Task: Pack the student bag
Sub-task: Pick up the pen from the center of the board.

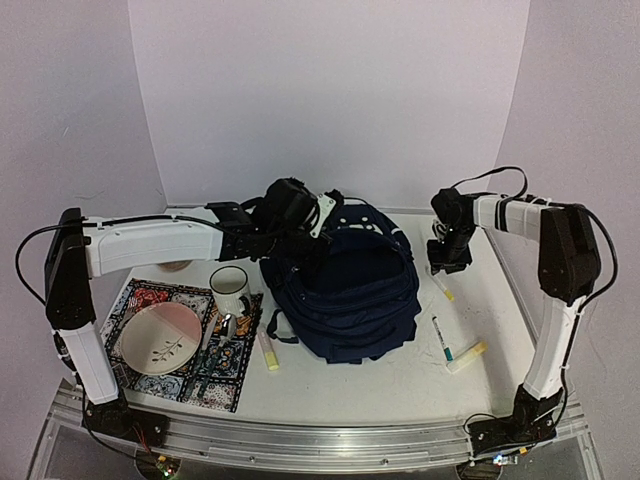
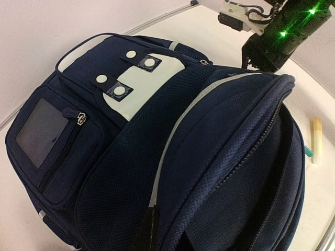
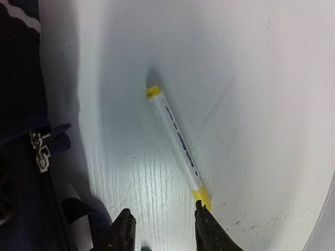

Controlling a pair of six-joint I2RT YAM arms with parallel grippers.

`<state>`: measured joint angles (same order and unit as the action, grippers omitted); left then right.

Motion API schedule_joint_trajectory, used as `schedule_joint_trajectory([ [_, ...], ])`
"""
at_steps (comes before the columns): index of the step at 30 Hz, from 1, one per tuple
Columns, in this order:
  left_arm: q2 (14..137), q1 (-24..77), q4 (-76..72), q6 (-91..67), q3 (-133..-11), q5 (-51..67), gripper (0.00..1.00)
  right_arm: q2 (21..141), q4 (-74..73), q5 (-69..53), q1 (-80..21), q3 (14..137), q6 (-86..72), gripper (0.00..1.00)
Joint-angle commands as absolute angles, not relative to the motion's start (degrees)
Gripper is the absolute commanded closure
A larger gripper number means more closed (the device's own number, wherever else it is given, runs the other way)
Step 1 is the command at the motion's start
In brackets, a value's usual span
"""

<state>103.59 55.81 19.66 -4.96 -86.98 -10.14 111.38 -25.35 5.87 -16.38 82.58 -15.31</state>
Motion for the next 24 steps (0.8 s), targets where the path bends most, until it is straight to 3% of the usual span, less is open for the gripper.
schedule_joint_trajectory([
  [1,102.7,55.6,16.5,-7.2,-90.0,-9.7,1.00,116.6,-30.5,9.0,-16.1,87.5,-12.1,0.60],
  [14,102.3,55.6,17.6,-8.8,-89.3,-9.3,1.00,126.3,-31.8,8.0,-15.5,93.8,-8.9,0.62],
  [24,102.7,55.5,17.8,-9.1,-89.4,-8.1,1.00,124.7,-35.3,2.9,-15.5,87.4,-10.9,0.92],
])
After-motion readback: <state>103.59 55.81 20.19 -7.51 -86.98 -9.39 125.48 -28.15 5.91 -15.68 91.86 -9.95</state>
